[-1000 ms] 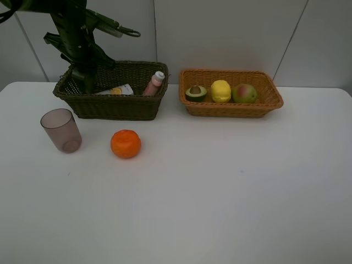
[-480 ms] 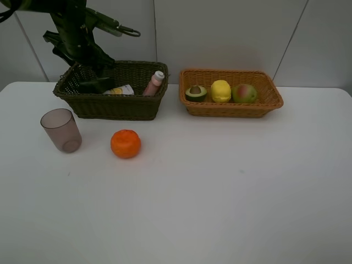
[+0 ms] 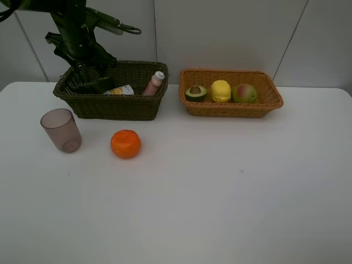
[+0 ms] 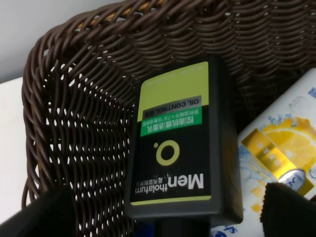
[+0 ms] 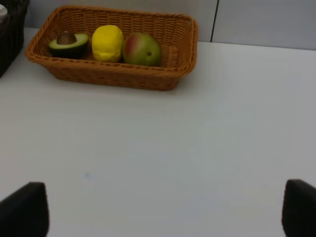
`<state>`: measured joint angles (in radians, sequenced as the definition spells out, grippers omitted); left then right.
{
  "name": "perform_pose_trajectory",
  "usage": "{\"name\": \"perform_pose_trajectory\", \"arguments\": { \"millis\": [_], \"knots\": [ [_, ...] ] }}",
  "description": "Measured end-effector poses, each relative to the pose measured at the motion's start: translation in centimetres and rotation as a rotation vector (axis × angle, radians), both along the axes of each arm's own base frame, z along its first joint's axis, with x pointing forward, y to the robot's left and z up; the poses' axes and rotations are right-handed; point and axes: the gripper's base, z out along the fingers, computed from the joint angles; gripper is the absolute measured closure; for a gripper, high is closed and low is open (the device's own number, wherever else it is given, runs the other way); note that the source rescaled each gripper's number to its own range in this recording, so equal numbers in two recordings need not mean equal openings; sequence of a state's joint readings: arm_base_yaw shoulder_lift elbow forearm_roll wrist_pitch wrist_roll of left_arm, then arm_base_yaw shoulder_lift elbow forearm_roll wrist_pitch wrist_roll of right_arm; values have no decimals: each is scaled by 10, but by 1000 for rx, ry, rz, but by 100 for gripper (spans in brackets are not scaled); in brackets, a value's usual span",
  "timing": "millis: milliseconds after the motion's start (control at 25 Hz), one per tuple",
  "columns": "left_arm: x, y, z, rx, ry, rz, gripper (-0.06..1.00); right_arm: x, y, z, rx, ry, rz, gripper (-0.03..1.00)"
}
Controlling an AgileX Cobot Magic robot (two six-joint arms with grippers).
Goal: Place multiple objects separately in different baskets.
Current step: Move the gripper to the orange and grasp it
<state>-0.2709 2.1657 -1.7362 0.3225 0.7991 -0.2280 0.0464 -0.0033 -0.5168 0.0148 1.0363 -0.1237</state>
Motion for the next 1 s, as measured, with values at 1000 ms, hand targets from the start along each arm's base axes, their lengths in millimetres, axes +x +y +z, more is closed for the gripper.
{"name": "perform_pose_trajectory", "arguments": {
  "millis": [1000],
  "knots": [
    [-59, -31, 68, -164, 236, -108, -5, 0, 0, 0, 1, 0, 1, -3]
  ]
}}
